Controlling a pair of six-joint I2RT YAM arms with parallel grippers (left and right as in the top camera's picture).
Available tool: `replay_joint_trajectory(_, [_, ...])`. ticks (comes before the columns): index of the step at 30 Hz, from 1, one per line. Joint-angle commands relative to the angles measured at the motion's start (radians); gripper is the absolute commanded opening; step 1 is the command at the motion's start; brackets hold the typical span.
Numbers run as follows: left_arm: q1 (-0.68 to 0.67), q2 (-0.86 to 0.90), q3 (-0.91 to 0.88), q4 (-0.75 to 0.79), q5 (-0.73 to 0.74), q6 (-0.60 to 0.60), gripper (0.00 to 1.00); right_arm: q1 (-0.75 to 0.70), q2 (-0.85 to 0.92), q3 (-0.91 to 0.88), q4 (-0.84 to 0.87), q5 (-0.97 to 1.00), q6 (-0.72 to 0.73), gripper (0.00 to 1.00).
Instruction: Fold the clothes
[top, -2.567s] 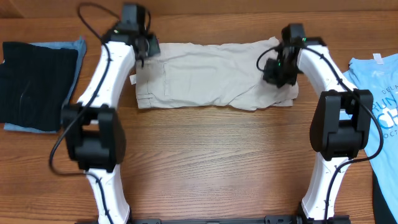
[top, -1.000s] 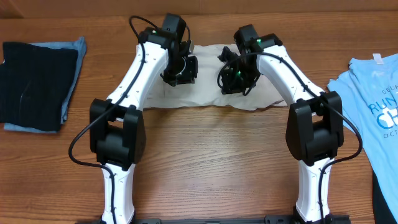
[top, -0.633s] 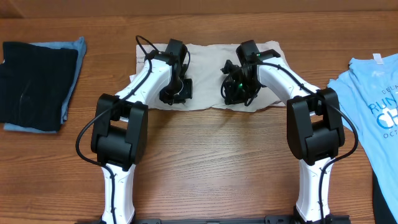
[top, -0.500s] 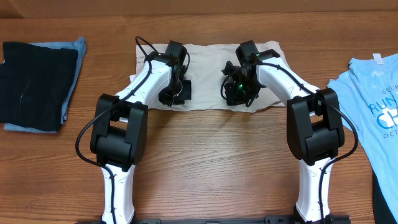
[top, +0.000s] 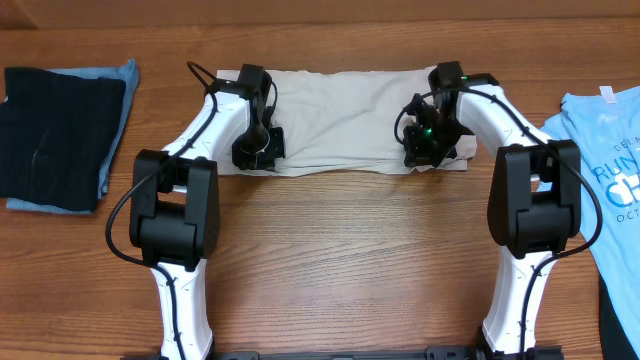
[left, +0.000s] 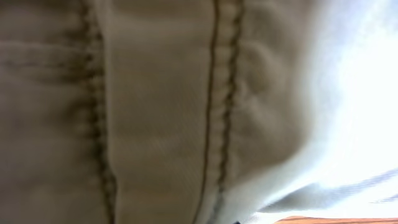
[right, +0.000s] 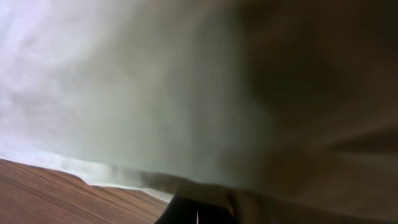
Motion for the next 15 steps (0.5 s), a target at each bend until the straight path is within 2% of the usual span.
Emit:
replay_joint_trajectory(1, [0.068, 0.012, -0.033, -0.012, -0.175, 0.003, 0.04, -0.076, 0.004, -0.013, 0.005, 0.102, 0.007, 0.04])
replay_joint_trajectory(5, [0.065, -0.027, 0.023, -0.029, -0.048, 0.003, 0.04, -0.097, -0.033, 0.053, -0.033, 0.034, 0.007, 0.04])
replay_joint_trajectory(8, [0.065, -0.084, 0.142, -0.034, 0.095, 0.002, 0.04, -0.093, -0.099, 0.151, -0.058, -0.019, 0.007, 0.04])
replay_joint_trajectory(10, [0.065, -0.124, 0.211, -0.002, 0.118, -0.008, 0.06, -0.091, -0.119, 0.224, -0.047, -0.059, 0.008, 0.04])
replay_joint_trajectory(13, [0.065, -0.144, 0.242, 0.133, 0.094, -0.008, 0.19, -0.089, -0.119, 0.268, 0.086, -0.062, 0.154, 0.04])
replay_joint_trajectory(15, [0.065, -0.124, 0.240, 0.203, 0.064, -0.008, 0.15, -0.086, -0.112, 0.252, 0.219, -0.062, 0.230, 0.04])
